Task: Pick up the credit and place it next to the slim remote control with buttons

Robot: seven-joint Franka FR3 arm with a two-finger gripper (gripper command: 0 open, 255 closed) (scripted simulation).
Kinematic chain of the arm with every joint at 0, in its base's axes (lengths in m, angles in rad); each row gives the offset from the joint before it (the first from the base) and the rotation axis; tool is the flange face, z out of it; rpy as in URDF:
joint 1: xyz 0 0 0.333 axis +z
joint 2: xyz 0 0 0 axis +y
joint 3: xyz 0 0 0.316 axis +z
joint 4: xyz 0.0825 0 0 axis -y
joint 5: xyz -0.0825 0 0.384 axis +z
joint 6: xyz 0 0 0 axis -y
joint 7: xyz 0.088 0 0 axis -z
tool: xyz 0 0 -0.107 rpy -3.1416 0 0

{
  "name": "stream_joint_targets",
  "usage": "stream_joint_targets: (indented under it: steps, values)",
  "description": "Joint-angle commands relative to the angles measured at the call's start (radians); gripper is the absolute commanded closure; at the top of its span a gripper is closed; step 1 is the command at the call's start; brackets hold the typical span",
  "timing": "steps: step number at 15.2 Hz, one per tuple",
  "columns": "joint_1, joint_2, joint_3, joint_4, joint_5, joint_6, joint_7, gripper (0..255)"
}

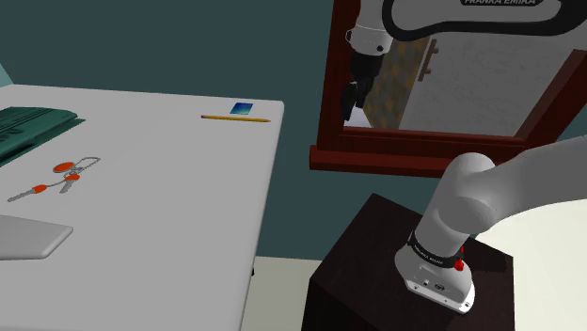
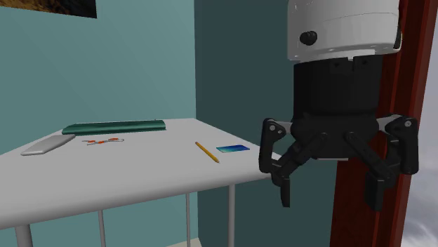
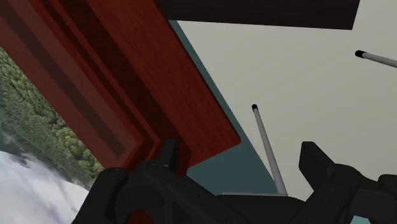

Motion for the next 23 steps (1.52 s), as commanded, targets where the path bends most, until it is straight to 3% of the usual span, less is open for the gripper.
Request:
stream_joint_targets:
  steps: [1,7,12,23]
  values:
    - [0.000,0.000,0.000,0.000,0.000,0.000,0.000,0]
    - [-0.030,0.191,0.136,0.158,0.108,-0.013,0.315,0]
    - [-0.063,0.379,0.224,0.335,0.160,-0.027,0.571,0]
    - [-0.088,0.861,0.326,0.860,0.153,-0.104,1.115,0]
